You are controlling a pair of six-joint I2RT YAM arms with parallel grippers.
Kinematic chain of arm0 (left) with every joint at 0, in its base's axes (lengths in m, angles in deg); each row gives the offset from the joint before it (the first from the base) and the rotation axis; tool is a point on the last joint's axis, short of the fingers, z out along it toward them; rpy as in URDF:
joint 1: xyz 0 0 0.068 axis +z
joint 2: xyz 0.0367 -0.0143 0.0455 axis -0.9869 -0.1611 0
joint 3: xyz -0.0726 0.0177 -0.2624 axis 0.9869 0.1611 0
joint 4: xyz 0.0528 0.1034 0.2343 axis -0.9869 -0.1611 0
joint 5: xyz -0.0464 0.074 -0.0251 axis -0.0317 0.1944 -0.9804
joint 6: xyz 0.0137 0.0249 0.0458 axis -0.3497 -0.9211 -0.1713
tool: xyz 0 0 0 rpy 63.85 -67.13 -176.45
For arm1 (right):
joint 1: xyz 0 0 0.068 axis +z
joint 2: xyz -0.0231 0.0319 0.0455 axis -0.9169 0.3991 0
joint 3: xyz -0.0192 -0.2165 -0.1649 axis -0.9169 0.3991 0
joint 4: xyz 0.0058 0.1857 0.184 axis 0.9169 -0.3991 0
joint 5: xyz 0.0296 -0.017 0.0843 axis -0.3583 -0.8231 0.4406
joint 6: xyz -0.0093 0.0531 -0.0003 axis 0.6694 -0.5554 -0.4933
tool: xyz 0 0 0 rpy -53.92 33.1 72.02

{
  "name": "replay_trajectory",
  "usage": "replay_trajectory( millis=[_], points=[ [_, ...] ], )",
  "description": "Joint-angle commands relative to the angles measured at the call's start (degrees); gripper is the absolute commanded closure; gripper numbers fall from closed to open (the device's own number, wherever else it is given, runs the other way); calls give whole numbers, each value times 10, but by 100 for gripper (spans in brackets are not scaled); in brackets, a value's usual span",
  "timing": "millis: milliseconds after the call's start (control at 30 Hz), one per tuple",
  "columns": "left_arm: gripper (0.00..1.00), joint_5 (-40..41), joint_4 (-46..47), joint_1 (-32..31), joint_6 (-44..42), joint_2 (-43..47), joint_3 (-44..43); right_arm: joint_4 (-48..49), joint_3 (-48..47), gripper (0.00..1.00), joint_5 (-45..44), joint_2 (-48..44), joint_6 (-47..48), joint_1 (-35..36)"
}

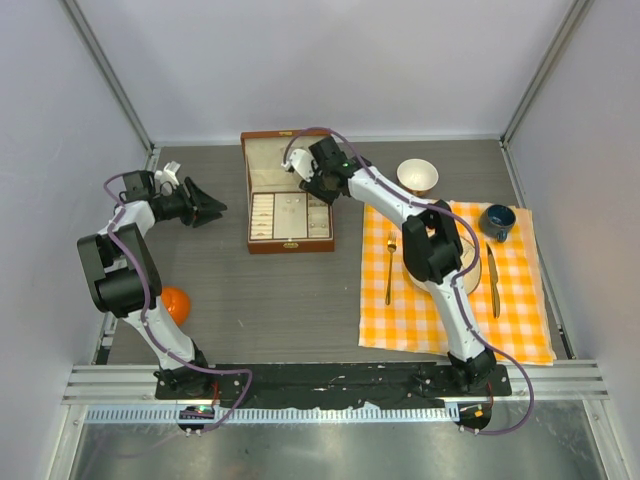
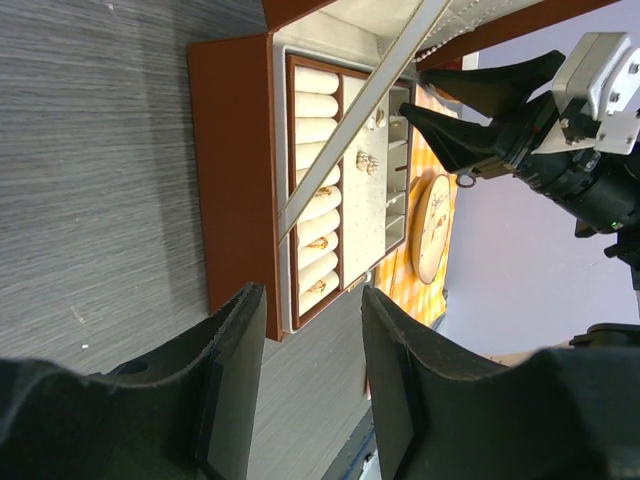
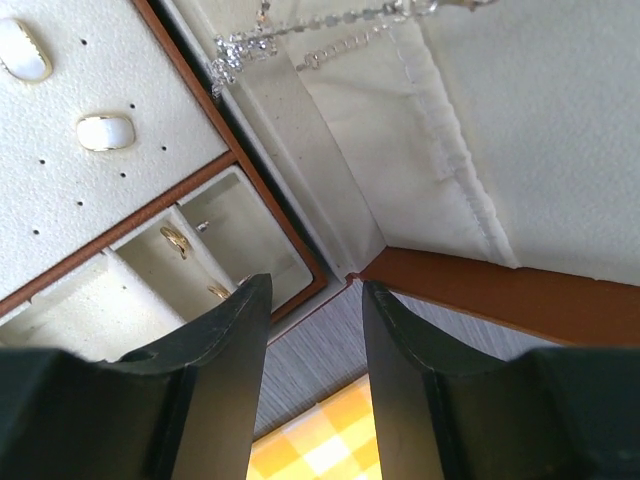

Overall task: Organize the mixed jewelry
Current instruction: Place the compartment layer in the jewelry box, then close the jewelry box at the center of the board.

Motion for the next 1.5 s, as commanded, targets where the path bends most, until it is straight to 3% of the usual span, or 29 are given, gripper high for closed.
replay_trajectory(
  millis=[0, 300, 600, 867, 1000, 1200, 1300, 1467],
  points=[
    [53, -16, 14, 4, 6, 19, -30, -11, 14, 52, -32, -30, 22, 15],
    [52, 34, 17, -10, -5, 3, -88, -11, 4, 50, -33, -64, 2, 23],
    [45, 78, 77, -79, -38, -36, -183, -36, -16, 40, -20, -131, -49, 30],
    [28, 109, 93, -120, -58, -88, -274, -41, 20, 35, -24, -184, -66, 30],
    [18, 154, 123, -145, -89, -98, -271, -41, 41, 35, -26, -207, -70, 30],
    [14, 208, 171, -171, -94, -126, -274, -43, 70, 34, -25, -225, -73, 29],
    [12, 208, 205, -177, -78, -138, -274, -42, 84, 34, -25, -231, -75, 29],
    [10, 129, 270, -176, -50, -159, -274, -44, 96, 34, -23, -232, -87, 29]
  ],
)
